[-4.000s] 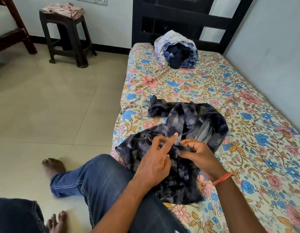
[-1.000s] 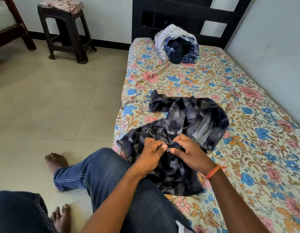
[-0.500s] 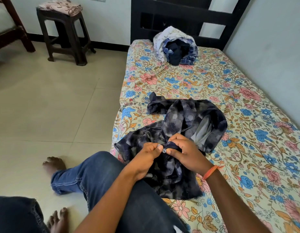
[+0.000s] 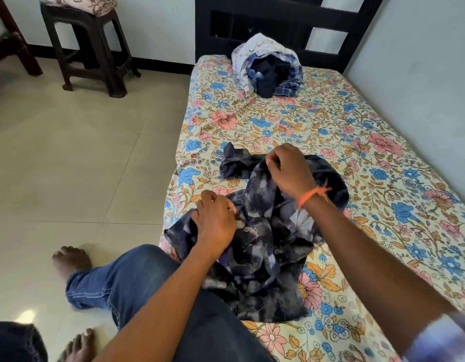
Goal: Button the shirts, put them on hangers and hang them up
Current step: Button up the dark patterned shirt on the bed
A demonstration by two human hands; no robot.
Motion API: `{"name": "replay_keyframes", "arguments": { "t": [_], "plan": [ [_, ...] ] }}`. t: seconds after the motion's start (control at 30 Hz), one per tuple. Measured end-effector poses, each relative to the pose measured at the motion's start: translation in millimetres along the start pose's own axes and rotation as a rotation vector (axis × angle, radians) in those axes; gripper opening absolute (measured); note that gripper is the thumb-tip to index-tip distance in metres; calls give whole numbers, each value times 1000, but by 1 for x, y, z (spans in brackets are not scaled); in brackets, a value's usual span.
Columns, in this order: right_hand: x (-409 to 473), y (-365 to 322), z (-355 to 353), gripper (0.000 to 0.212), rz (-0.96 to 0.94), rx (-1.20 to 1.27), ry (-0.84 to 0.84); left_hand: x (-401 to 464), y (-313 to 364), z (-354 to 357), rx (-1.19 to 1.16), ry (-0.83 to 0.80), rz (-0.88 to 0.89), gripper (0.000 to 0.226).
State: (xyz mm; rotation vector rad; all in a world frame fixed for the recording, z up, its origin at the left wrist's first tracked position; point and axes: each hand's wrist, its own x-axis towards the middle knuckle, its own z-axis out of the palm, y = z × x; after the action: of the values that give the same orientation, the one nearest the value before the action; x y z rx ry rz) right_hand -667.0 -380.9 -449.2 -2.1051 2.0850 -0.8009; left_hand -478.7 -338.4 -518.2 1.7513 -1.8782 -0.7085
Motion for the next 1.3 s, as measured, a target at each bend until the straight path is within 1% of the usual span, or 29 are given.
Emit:
{"name": "replay_keyframes", "arguments": {
  "t": [0.03,0.07,0.1,0.17,0.2,0.23,0.27,0.3,0.33,0.37,0.4,0.47,0.53,0.63,0.67,0.7,0.77,0.8,0.83,0.9,0.93,0.97,1.0,1.03,1.1,1.17,1.23,1.27,1.3],
  "plan": [
    [19,-3,2,9,-24,-55,4,3,2,-2,-69,30,-5,5],
    [38,-6,5,14,-45,-111,-15,7,5,-2,-111,57,12,13],
    [56,-9,9,30,-54,-152,-76,9,9,-2,-115,58,51,27],
    [83,-14,22,71,5,-196,-347,14,22,2,-86,-34,128,63],
    [92,-15,30,82,23,-262,-478,16,29,5,-49,-97,144,77],
    [99,-16,40,76,15,-365,-560,18,36,9,11,-148,150,83],
    [101,-16,47,52,3,-475,-584,21,41,12,89,-177,159,78],
    [102,-15,51,24,-4,-531,-538,23,44,13,168,-179,176,61],
    [105,-12,52,8,26,-542,-461,27,44,12,223,-155,201,37],
    [108,-4,48,4,89,-485,-370,31,41,11,252,-133,213,17],
    [111,5,38,6,193,-394,-289,36,38,8,254,-121,205,7],
    [115,36,6,12,421,-212,-103,45,27,-3,216,-96,131,5],
    [111,83,-31,22,632,-60,57,59,14,-12,199,-36,-10,12],
    [96,173,-74,49,881,263,199,77,-10,-22,82,-9,-291,22],
    [85,193,-85,53,955,378,238,79,-12,-24,44,-6,-354,24],
    [71,199,-95,47,1010,483,254,78,-11,-24,46,6,-368,27],
    [38,174,-110,27,1068,645,206,68,4,-22,70,58,-256,35],
    [25,160,-111,25,1073,741,155,60,17,-21,31,85,-153,36],
    [13,145,-111,29,1052,856,119,51,34,-20,-31,76,-37,36],
    [-5,122,-109,44,958,1050,107,33,71,-16,-129,-35,201,25],
    [-13,108,-108,38,904,1100,121,24,88,-10,-132,-121,318,16],
    [-19,95,-105,26,860,1114,132,15,104,-2,-89,-208,418,10],
    [-27,85,-105,18,825,1135,143,7,118,9,-12,-279,496,12],
    [-33,77,-104,17,797,1155,161,0,128,22,106,-337,533,25],
    [-49,67,-106,19,757,1180,213,-12,135,52,269,-362,492,58],
    [-61,71,-110,19,737,1156,283,-8,127,77,259,-342,331,75],
    [-73,81,-116,18,725,1098,296,-3,120,88,226,-320,233,76],
    [-78,85,-118,17,714,1068,288,1,118,89,238,-313,256,67],
    [-80,90,-119,15,703,1029,285,3,119,85,248,-302,295,50]
  ]
}}
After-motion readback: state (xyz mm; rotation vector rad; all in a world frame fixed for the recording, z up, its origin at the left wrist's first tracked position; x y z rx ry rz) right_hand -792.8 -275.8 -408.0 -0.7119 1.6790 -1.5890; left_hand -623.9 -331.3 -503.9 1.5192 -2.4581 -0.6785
